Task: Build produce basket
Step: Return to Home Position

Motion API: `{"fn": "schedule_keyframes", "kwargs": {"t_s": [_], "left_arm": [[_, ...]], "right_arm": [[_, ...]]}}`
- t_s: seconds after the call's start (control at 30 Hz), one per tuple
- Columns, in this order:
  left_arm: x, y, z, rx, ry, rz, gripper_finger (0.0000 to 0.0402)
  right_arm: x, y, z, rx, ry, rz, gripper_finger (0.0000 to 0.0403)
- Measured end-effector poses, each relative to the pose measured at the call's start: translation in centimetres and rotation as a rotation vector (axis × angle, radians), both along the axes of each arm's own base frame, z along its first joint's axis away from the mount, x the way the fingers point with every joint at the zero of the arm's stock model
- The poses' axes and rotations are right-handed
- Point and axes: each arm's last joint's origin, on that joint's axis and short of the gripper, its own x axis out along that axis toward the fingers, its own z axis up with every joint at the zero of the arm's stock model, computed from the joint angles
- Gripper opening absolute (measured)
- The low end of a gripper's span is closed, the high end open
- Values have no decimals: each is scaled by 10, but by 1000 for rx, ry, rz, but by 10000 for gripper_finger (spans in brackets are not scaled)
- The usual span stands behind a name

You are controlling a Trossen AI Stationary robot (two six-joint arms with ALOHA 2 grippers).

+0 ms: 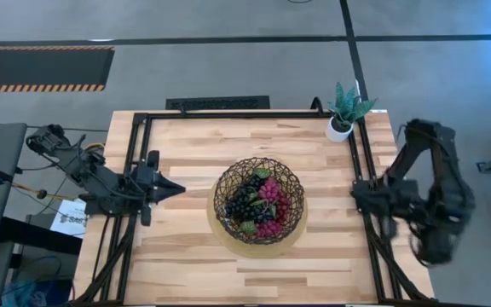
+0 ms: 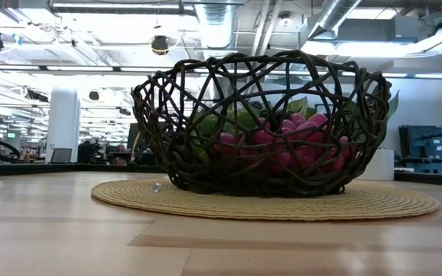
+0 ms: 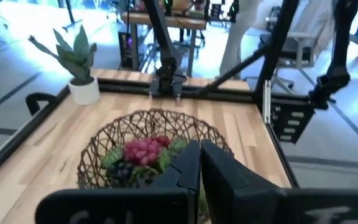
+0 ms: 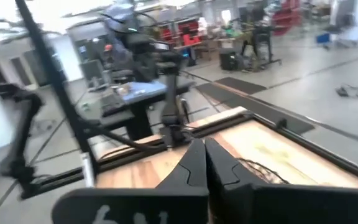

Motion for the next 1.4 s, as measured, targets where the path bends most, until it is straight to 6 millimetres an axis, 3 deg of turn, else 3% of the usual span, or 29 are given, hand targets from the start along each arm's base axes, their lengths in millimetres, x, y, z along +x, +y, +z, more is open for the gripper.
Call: {"fn": "schedule_keyframes", "kwargs": {"t_s": [0.17, 0.53, 0.7, 0.97, 1.13, 1.4], "left_arm": [[-3, 3, 3, 26, -29, 45, 0], [-13, 17, 10, 75, -77, 151, 0], [-8, 24, 9, 95, -66, 198, 0], [12, 49, 6, 126, -20, 227, 0], [18, 67, 11, 99, -68, 144, 0], [25, 77, 10, 73, -66, 181, 0]], "right_arm": [[-8, -37, -19, 69, -19, -17, 1], [-35, -125, -1, 20, -6, 36, 0], [-41, -151, -2, 3, -1, 141, 0], [-40, -147, 0, -105, 20, 144, 0], [-39, -139, -2, -165, 35, 119, 0], [-38, -137, -6, -265, 61, 90, 0]]}}
